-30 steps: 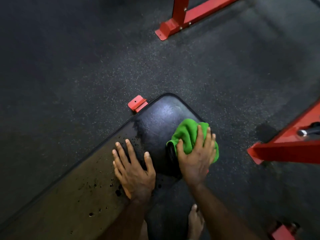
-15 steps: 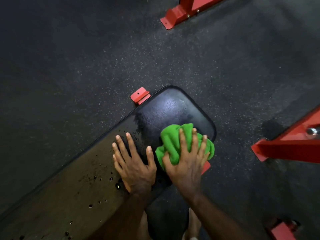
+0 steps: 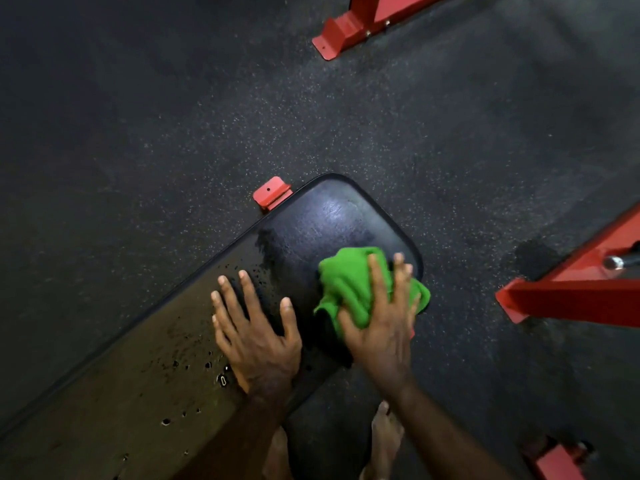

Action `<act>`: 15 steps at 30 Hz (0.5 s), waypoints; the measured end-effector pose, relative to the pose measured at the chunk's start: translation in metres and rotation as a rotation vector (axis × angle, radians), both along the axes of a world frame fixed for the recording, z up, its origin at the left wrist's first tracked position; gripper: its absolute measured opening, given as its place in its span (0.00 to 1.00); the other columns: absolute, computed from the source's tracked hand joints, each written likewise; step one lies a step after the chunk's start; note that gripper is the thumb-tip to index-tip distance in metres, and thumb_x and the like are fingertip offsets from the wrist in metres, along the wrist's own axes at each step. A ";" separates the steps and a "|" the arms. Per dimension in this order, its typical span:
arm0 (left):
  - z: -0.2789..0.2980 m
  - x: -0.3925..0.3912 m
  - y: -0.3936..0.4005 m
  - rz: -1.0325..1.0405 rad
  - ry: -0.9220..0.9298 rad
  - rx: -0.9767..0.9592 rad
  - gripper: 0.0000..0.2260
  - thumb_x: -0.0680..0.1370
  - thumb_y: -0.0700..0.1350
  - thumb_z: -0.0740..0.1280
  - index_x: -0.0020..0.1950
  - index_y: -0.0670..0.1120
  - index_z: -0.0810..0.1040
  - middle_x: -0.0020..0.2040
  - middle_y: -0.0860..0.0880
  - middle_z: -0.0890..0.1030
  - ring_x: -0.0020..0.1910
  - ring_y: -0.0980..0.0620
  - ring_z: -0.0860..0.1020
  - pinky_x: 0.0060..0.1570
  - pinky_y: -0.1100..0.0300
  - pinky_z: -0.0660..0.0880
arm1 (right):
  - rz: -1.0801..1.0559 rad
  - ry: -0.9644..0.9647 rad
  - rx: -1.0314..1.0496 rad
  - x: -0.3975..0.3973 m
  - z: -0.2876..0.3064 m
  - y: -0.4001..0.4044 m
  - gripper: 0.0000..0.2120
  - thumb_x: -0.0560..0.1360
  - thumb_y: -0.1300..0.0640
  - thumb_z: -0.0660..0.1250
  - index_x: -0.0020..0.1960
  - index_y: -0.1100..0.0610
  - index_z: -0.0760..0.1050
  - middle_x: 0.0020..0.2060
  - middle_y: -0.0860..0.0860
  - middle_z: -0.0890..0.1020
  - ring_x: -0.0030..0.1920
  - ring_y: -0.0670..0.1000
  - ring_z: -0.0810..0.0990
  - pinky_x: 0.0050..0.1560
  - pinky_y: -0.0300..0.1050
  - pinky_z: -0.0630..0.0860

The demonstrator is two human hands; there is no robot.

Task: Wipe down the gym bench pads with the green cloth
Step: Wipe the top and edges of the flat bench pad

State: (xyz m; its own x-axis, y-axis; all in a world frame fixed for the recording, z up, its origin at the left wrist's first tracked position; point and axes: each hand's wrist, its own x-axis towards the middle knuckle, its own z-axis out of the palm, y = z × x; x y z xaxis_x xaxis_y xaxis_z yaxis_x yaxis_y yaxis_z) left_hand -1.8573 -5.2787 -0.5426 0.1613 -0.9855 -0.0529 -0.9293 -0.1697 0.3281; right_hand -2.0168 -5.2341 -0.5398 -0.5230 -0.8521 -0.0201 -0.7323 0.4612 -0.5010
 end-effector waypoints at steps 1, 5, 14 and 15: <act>0.001 0.000 0.000 -0.006 0.003 0.008 0.34 0.81 0.63 0.54 0.85 0.50 0.54 0.85 0.45 0.53 0.83 0.42 0.52 0.77 0.40 0.55 | -0.184 -0.072 -0.056 -0.016 -0.002 -0.008 0.44 0.70 0.41 0.68 0.83 0.46 0.57 0.83 0.58 0.54 0.82 0.63 0.52 0.80 0.67 0.53; 0.001 0.000 0.000 -0.004 0.004 0.012 0.34 0.81 0.63 0.54 0.85 0.50 0.54 0.85 0.45 0.52 0.83 0.42 0.51 0.78 0.39 0.55 | -0.563 -0.223 -0.164 -0.017 0.003 -0.043 0.40 0.71 0.45 0.70 0.81 0.49 0.63 0.78 0.62 0.62 0.77 0.64 0.63 0.76 0.66 0.63; 0.003 -0.001 0.000 -0.013 -0.027 0.026 0.35 0.81 0.64 0.54 0.85 0.49 0.54 0.85 0.44 0.53 0.83 0.42 0.51 0.77 0.39 0.55 | -0.069 0.061 0.011 -0.065 0.004 -0.052 0.38 0.68 0.34 0.69 0.76 0.46 0.70 0.73 0.57 0.71 0.71 0.64 0.72 0.70 0.64 0.71; 0.003 -0.001 0.001 -0.019 -0.029 0.027 0.35 0.81 0.64 0.54 0.85 0.50 0.53 0.85 0.44 0.52 0.83 0.42 0.51 0.78 0.40 0.54 | -0.211 0.017 0.023 -0.061 0.005 -0.067 0.38 0.69 0.34 0.68 0.75 0.47 0.71 0.70 0.57 0.73 0.68 0.63 0.74 0.67 0.62 0.73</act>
